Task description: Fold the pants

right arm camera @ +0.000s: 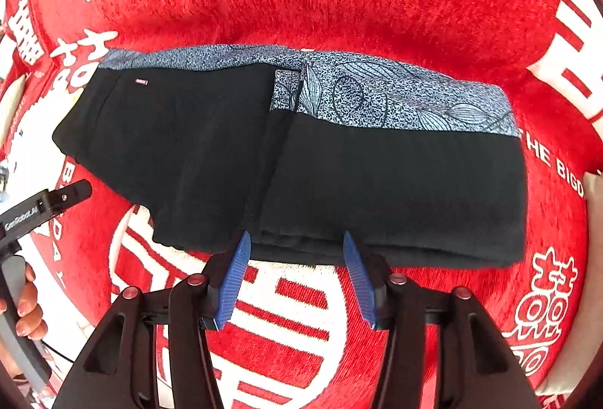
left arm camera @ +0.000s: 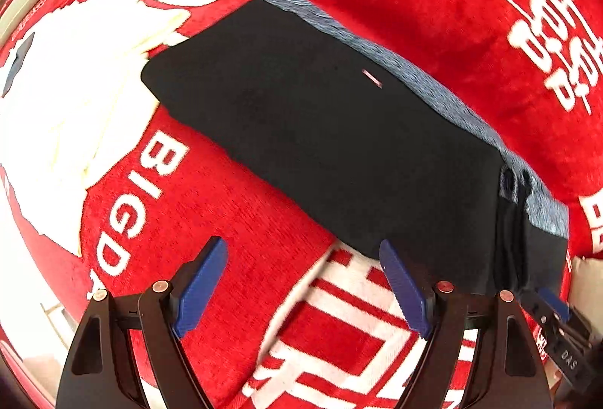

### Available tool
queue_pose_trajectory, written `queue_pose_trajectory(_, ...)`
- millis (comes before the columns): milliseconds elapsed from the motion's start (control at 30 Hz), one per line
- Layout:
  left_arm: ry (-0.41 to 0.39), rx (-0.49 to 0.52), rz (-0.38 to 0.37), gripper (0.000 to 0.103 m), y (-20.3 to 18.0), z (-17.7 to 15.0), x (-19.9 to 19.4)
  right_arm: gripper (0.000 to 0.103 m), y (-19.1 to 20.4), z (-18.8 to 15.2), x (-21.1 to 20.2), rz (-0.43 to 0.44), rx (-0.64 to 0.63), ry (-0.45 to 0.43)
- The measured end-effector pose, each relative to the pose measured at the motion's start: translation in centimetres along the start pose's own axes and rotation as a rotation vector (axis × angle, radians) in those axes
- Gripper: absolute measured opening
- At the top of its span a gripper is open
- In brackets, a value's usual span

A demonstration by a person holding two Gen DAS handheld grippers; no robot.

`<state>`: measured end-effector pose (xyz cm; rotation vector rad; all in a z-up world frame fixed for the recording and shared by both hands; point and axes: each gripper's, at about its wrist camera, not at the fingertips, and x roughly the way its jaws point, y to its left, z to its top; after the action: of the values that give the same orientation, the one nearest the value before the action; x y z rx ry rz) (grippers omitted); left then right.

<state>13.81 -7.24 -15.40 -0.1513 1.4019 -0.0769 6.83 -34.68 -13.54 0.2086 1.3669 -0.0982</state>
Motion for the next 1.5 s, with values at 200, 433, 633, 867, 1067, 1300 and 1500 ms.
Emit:
queue_pose_trajectory(200, -0.013, -0.04, -0.028, 0.083, 1.4, 1.6, 0.3, 0.061, 0.4, 1.7, 0.1, -0.044, 0.021, -0.042)
queue_pose_trajectory(433, -0.034, -0.153, -0.168, 0.083, 4.5, 3.7, 1.2, 0.075, 1.1, 1.9, 4.3, -0.06, -0.005, 0.048)
queue_pose_trajectory(633, -0.041, -0.289, -0.328, 0.083, 8.7, 4.6, 2.7, 0.076, 2.2, 1.8, 4.8, -0.104, -0.062, 0.05)
queue_pose_trajectory(867, -0.039, -0.309, -0.513, 0.083, 9.3, 5.3, 4.8, 0.077, 2.3, 1.9, 5.1, -0.117, -0.071, 0.052)
queue_pose_trajectory(1067, -0.083, -0.383, -0.618, 0.084, 10.0, 5.6, 5.5, 0.077, 2.5, 1.9, 5.1, -0.123, -0.073, 0.044)
queue_pose_trajectory(1300, -0.184, -0.298, -0.719, 0.084, 7.5, 7.6, 4.2, 0.078, 2.5, 2.0, 5.3, -0.133, -0.081, 0.036)
queue_pose_trajectory(1500, -0.108, -0.383, -0.573, 0.084, 7.0, 8.2, 6.8, 0.078, 2.4, 2.0, 5.3, -0.13, -0.075, 0.038)
